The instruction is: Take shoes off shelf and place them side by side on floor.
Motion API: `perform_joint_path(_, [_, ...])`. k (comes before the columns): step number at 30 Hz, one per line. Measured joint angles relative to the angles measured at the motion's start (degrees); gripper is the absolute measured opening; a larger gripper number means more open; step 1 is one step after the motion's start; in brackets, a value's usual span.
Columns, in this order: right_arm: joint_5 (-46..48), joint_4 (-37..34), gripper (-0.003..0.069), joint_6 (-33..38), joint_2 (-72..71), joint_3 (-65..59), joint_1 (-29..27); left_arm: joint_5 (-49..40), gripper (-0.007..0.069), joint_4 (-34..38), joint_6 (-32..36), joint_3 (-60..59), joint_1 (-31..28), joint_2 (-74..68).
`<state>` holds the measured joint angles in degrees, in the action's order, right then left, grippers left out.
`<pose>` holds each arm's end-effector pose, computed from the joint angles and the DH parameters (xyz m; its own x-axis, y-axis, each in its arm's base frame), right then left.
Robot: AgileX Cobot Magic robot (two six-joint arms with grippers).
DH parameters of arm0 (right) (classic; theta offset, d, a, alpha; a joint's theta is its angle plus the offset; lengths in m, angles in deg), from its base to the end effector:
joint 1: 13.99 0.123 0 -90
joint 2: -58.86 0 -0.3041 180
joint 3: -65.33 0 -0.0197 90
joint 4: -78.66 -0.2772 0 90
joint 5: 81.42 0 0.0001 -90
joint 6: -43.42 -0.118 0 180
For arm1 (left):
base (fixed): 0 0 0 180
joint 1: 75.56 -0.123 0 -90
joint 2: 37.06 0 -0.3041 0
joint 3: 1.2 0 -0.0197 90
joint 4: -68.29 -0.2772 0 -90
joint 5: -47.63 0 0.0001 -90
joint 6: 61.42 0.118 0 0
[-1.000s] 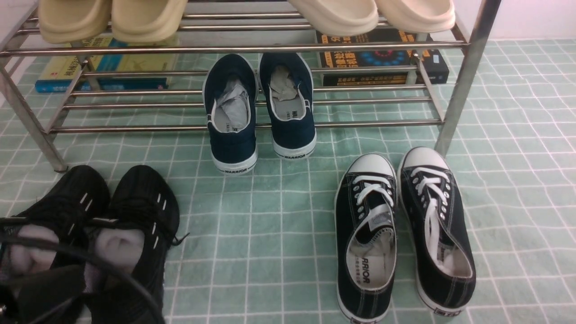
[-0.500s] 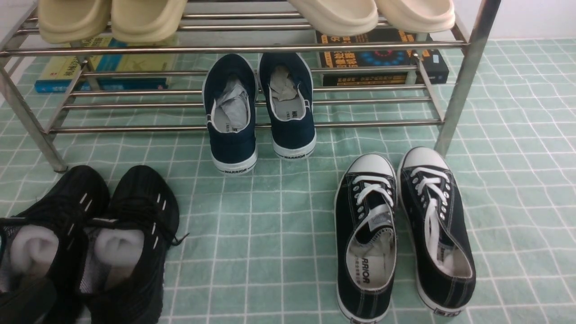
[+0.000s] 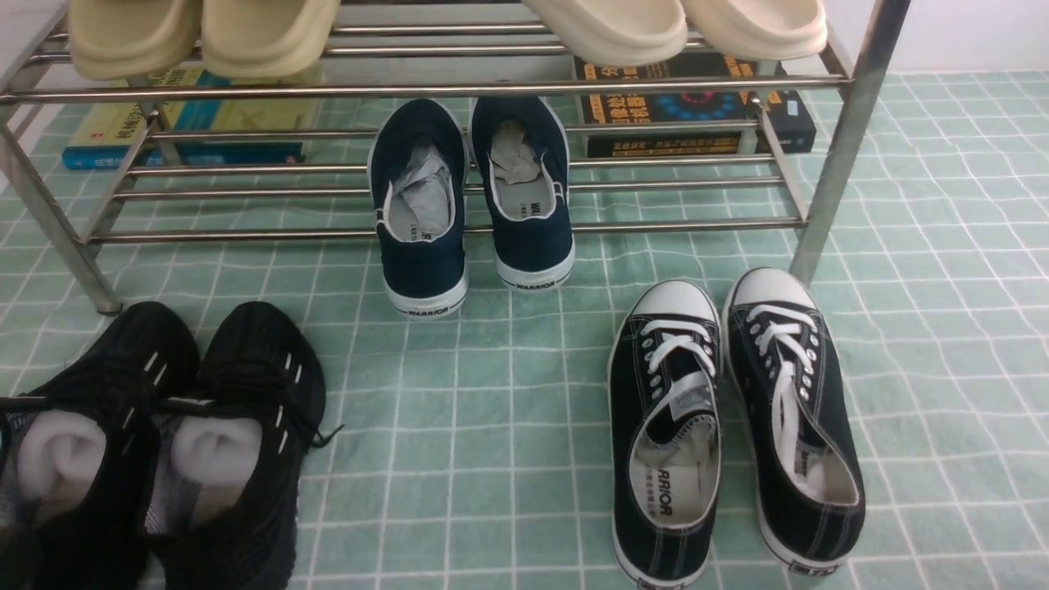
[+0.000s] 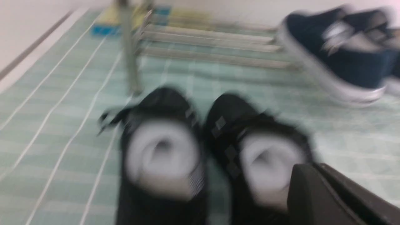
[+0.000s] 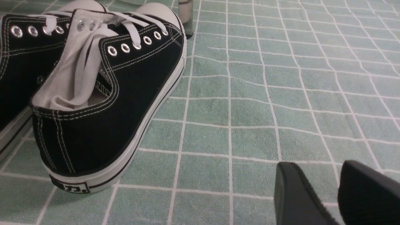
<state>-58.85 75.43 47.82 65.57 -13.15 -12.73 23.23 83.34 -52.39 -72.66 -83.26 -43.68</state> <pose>0.0848 0.0044 0.1654 -0.3033 -0.0314 -0.9524 -0.0501 0.9986 -0.0170 0.0809 -0.0019 0.2106 -0.1985 -0.1096 -0.9740 -0.0457 0.9937 -0.1025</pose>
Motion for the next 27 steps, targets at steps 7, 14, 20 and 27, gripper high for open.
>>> perform_joint_path(7, [0.00,0.00,0.0240,0.00,0.00,0.00,0.00,0.91,0.0019,-18.91,-16.84,-4.84,7.26,0.00])
perform_joint_path(14, [0.00,0.00,0.0240,0.00,0.00,0.00,0.00,2.34,0.0029,-20.24,-17.78,-7.10,9.59,0.00])
perform_joint_path(20, [0.00,0.00,0.0240,0.00,0.00,0.00,0.00,2.48,0.0033,-20.31,-17.83,-7.16,9.70,0.00])
perform_joint_path(27, [0.00,0.00,0.0240,0.00,0.00,0.00,0.00,2.53,0.0033,-20.46,-17.83,-7.16,9.70,0.00])
